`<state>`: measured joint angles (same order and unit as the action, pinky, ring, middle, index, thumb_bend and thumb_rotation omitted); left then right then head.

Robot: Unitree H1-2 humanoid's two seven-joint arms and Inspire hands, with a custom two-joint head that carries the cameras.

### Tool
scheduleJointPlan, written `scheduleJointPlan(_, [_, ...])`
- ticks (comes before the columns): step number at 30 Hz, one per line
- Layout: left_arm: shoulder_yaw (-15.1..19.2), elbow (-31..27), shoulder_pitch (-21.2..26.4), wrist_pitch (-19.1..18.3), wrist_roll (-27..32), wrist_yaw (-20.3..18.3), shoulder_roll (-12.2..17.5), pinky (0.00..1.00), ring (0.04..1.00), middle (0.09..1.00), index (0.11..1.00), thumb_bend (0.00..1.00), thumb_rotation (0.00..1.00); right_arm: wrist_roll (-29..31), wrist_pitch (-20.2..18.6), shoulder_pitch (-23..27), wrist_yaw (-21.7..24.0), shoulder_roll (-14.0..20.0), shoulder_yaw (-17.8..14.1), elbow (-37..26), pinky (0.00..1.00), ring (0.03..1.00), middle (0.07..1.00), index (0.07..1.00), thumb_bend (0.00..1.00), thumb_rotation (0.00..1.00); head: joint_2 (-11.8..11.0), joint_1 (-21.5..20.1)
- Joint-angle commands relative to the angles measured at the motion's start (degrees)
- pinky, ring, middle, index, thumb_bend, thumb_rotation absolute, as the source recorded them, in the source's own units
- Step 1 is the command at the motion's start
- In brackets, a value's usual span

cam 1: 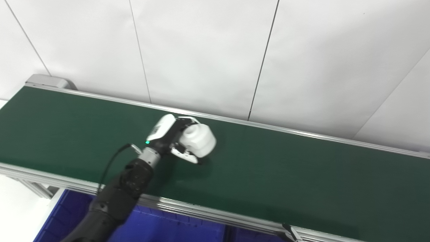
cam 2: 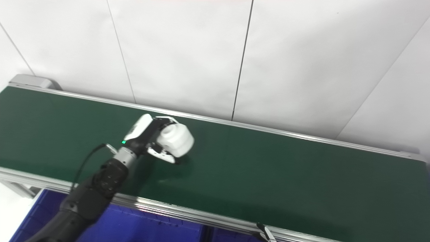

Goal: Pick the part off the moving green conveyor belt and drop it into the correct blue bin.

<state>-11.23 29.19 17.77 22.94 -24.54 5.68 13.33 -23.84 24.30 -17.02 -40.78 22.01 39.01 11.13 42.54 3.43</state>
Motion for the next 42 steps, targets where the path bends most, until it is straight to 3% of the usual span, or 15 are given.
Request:
scheduleJointPlan(1, [1.4,-2.5,1.6,1.8,2.6,0.0,0.5,0.44,0.447,0.499,0.5,0.5,0.0,-1.0,2.6,-0.4,-1.1,0.1,-0.8,-1.6,0.78,0.801,0.835,0.888,0.85,0.46,0.2,0.0])
scheduleJointPlan(9, [3.9,-7.2,-1.3,2.7,9.9,-4.0,0.8,0.4,0.425,0.492,0.515,0.5,0.0,-1.6,2.6,-0.7,-1.4,-0.1,-1.0,-2.6,0.78,0.802,0.831,0.886,0.84,0.44,1.8,-1.2])
scheduleJointPlan(13, [5.7,-12.8,-5.0,1.4,13.3,-6.1,1.5,0.41,0.427,0.486,0.52,0.5,0.0,-2.3,2.6,-1.4,-0.8,-0.7,-1.7,-3.7,0.78,0.803,0.837,0.887,0.84,0.44,3.1,-5.2])
scheduleJointPlan(19, [7.5,-21.0,-11.6,2.4,19.5,-10.7,4.3,0.45,0.455,0.499,0.496,0.5,0.0,-2.4,2.6,-2.7,2.9,-3.7,-4.1,-6.8,0.77,0.795,0.821,0.876,0.85,0.42,5.8,-14.0])
scheduleJointPlan(23, [7.9,-24.4,-14.7,3.0,23.2,-13.5,5.4,0.47,0.465,0.509,0.479,0.5,0.0,-4.2,2.4,-3.9,6.0,-6.3,-7.2,-8.7,0.77,0.789,0.812,0.87,0.85,0.42,8.0,-16.1])
scheduleJointPlan(36, [9.2,-31.9,-24.7,4.0,22.6,-15.2,6.9,0.47,0.481,0.509,0.465,0.5,0.0,-6.1,1.3,-6.9,15.9,-11.8,-15.2,-14.2,0.75,0.782,0.824,0.875,0.85,0.41,12.6,-15.6])
scheduleJointPlan(42, [9.1,-35.1,-31.3,4.0,19.8,-15.1,7.5,0.46,0.477,0.508,0.469,0.5,0.0,-5.4,1.9,-7.7,18.8,-12.8,-17.4,-15.2,0.75,0.782,0.826,0.876,0.85,0.4,13.4,-13.8])
